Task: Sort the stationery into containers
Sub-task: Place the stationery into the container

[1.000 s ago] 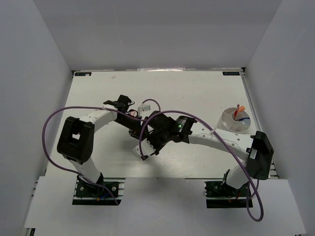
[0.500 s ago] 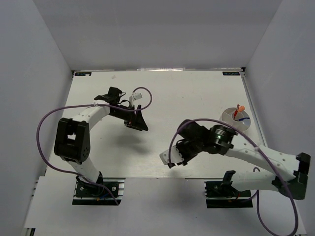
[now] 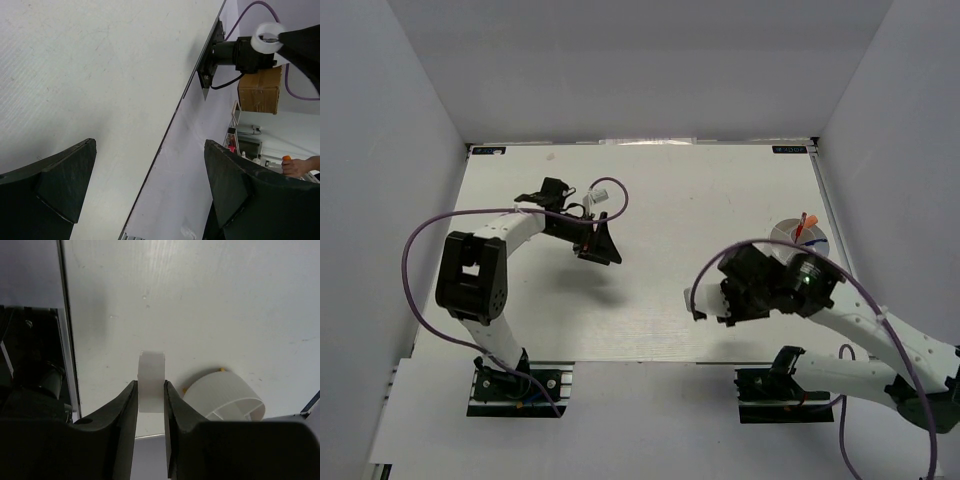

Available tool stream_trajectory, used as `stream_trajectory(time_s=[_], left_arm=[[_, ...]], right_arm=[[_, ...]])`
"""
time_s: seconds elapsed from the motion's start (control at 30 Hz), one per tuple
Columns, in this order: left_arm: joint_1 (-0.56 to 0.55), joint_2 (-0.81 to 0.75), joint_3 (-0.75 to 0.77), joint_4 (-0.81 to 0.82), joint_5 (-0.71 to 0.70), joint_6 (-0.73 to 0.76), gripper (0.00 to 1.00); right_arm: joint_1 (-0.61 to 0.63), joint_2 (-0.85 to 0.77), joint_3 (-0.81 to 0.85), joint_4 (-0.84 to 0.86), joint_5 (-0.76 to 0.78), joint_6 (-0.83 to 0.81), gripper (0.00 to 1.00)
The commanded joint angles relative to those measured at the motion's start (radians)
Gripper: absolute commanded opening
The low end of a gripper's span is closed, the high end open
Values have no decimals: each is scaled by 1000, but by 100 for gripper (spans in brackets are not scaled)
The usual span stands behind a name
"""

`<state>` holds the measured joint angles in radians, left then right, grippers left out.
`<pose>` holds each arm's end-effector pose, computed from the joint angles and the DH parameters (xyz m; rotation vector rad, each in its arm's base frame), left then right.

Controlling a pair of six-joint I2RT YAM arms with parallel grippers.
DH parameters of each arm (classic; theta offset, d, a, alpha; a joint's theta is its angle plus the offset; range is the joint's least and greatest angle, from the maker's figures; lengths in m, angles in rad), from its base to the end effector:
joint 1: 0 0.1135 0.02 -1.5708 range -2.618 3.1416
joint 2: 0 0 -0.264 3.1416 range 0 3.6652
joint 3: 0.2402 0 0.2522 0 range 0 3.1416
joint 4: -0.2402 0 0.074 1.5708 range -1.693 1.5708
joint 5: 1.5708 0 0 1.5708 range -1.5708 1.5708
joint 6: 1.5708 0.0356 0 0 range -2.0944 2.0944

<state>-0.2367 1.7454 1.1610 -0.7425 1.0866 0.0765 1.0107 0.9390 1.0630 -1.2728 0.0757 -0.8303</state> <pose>0.3087 -0.1069 0.2005 0.5882 2.5066 -1.5709 0.0791 0.1211 0.3165 -2.1470 1.6608 -0.0500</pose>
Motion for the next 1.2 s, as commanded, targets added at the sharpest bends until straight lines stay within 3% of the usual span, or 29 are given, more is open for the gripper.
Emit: stream_trajectory(time_s=[0.0, 0.13, 0.3, 0.43, 0.53, 0.63, 0.8, 0.93, 1.03, 1.17], left_arm=[[2, 23, 46, 20, 39, -6, 98], [-7, 22, 68, 2, 33, 2, 98], [2, -1, 45, -18, 15, 29, 98], [2, -12, 13, 6, 12, 26, 98], [2, 8, 41, 0, 22, 25, 98], [2, 14, 58, -23, 16, 43, 98], [2, 17, 19, 8, 22, 43, 98], [2, 31, 23, 11, 32, 42, 98], [2, 48, 37, 0, 42, 49, 98], [2, 68, 49, -6, 47, 57, 98]], right_arm=[[-70, 145, 191, 32, -6, 53, 1], [-168, 312, 415, 93, -130, -10, 1], [-361, 448, 465, 95, -237, -183, 1], [-534, 575, 566, 44, -338, -237, 0], [-651, 710, 758, -37, -418, -240, 0], [-708, 631, 698, -31, -410, -363, 0], [-791, 391, 356, -33, -337, -672, 0], [-866, 201, 210, -37, -277, -785, 0], [-917, 190, 141, -34, -199, -846, 0], [-1079, 265, 176, -36, -206, -918, 0]])
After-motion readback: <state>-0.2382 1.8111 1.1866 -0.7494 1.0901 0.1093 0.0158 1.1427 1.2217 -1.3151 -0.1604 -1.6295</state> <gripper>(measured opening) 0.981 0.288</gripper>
